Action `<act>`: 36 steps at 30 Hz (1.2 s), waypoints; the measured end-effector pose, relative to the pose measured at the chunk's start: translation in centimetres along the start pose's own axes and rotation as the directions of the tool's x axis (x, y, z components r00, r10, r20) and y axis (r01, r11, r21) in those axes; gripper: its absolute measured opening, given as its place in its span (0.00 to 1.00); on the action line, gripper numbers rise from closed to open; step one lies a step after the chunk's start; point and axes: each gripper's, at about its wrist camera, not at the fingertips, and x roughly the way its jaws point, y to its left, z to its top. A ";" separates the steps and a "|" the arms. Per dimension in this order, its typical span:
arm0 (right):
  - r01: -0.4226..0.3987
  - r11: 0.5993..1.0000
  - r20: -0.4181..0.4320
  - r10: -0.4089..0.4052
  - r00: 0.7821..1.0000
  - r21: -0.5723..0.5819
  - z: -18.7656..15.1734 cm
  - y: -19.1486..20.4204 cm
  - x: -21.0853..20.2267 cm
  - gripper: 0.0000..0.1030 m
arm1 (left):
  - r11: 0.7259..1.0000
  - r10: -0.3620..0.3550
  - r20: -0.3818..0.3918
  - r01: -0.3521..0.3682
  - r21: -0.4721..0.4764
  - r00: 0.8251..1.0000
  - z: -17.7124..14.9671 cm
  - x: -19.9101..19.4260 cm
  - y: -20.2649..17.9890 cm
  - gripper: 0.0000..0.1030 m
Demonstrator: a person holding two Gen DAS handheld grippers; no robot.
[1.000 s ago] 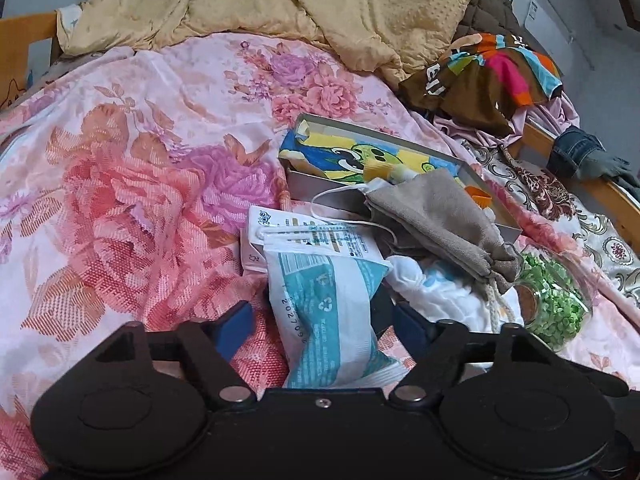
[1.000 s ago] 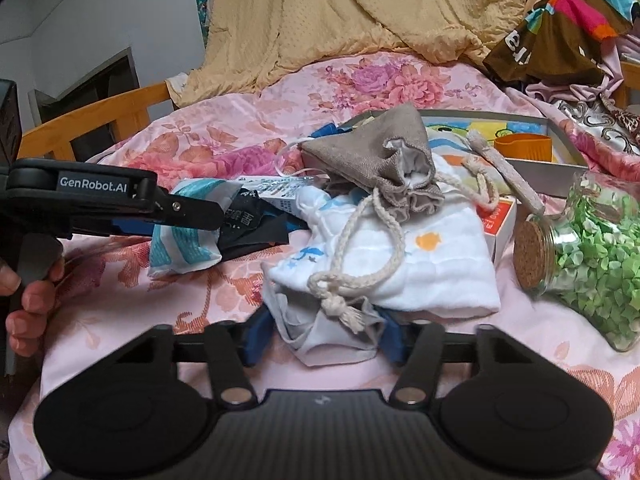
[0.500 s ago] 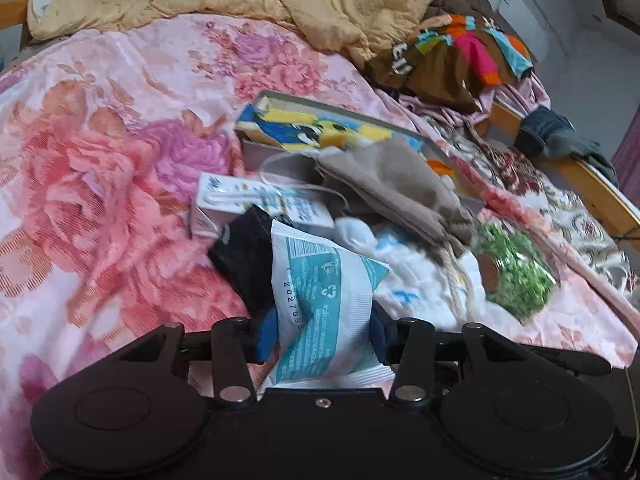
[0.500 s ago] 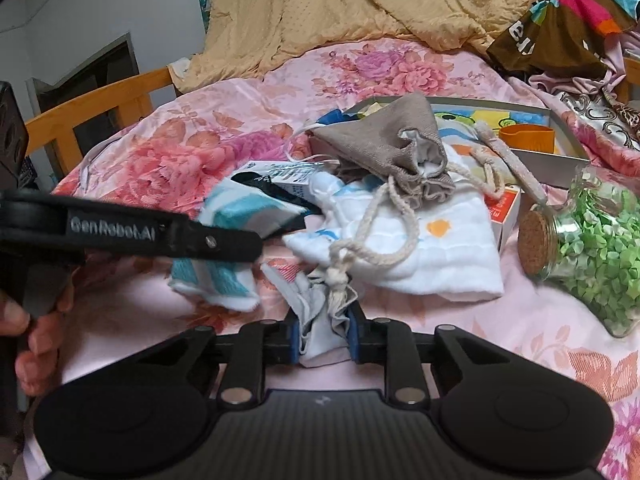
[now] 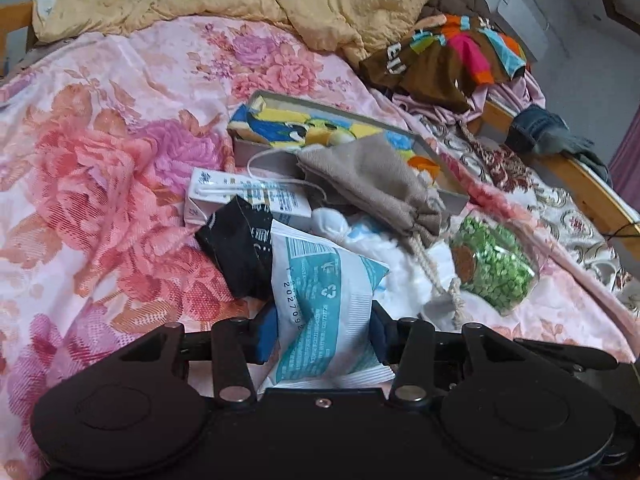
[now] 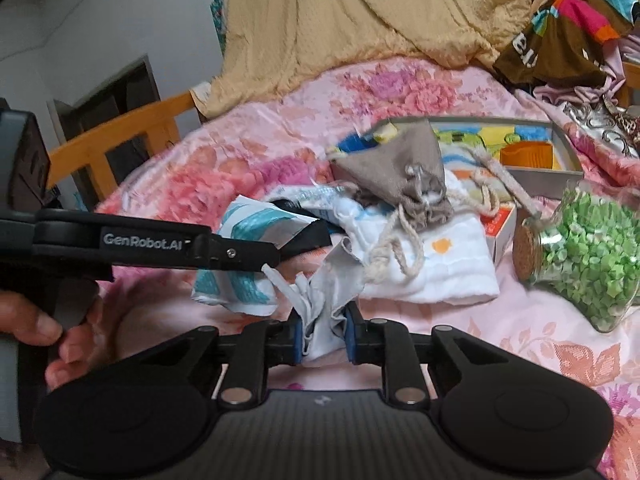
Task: Organize soft objects
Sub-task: 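Grasp the blue-and-white packet with the left tool while the right tool grasps the grey cloth, then carry the packet and grey cloth over the painted tray with both tools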
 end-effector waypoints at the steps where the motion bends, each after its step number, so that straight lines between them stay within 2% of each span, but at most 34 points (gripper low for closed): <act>1: -0.005 1.000 0.016 0.005 1.000 -0.001 0.1 0.1 -0.5 0.21 | 1.000 0.003 0.010 -0.002 -0.008 1.000 0.1 -0.3 -0.1 0.47; 10: -0.017 0.999 0.172 0.010 0.985 0.038 1.8 -1.0 -4.0 0.21 | 0.997 -0.008 0.111 0.016 -0.072 0.994 1.0 -3.9 -1.4 0.47; 15: 0.015 0.999 0.241 -0.025 0.970 0.046 3.1 -2.1 -5.3 0.22 | 0.999 0.004 0.133 0.001 -0.039 0.991 1.7 -5.0 -2.8 0.47; 19: 0.068 0.995 0.260 -0.084 0.962 0.071 4.1 -3.5 -5.6 0.23 | 1.000 0.002 0.149 0.000 -0.014 0.989 2.7 -5.2 -4.0 0.47; 28: 0.137 0.986 0.290 -0.159 0.944 0.093 7.6 -7.4 -3.9 0.24 | 0.999 -0.007 0.159 -0.002 0.051 0.987 7.0 -2.5 -7.0 0.47; 33: 0.175 0.977 0.300 -0.205 0.932 0.123 9.5 -10.5 -2.0 0.24 | 1.000 -0.017 0.173 0.018 -0.002 0.985 9.8 0.4 -7.8 0.47; 36: 0.199 0.972 0.299 -0.229 0.926 0.127 10.7 -12.3 -0.4 0.24 | 1.000 -0.014 0.181 0.015 -0.003 0.983 11.4 2.3 -8.2 0.47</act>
